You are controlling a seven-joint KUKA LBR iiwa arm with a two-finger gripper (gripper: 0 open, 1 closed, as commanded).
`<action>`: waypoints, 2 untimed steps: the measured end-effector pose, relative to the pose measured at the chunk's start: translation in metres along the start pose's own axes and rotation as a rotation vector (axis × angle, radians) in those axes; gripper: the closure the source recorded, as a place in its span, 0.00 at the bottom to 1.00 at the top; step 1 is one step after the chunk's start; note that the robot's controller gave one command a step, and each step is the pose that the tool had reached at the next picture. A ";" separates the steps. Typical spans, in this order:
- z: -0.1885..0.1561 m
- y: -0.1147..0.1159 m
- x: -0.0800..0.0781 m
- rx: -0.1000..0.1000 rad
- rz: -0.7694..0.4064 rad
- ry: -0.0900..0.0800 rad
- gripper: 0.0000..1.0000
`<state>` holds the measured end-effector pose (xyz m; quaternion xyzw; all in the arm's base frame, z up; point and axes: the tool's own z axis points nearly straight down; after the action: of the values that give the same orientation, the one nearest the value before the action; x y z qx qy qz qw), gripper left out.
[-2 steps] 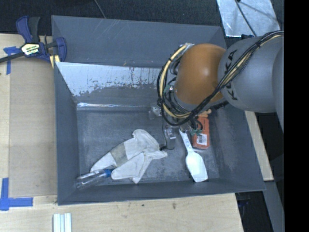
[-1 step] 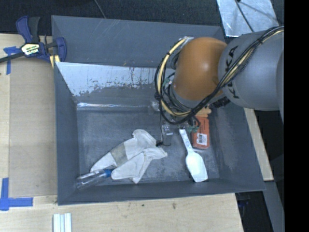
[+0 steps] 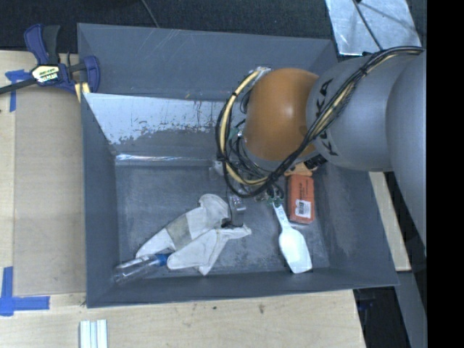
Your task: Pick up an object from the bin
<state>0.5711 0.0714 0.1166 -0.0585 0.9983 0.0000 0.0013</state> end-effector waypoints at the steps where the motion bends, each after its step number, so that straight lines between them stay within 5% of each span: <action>1: 0.045 0.006 0.005 0.001 -0.224 0.000 1.00; 2: 0.045 0.006 0.005 0.001 -0.224 0.000 1.00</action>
Offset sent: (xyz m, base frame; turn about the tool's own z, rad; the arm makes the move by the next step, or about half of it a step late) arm 0.0000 0.0000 0.0000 0.0000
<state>0.5659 0.0767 0.0719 -0.1697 0.9855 -0.0005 0.0012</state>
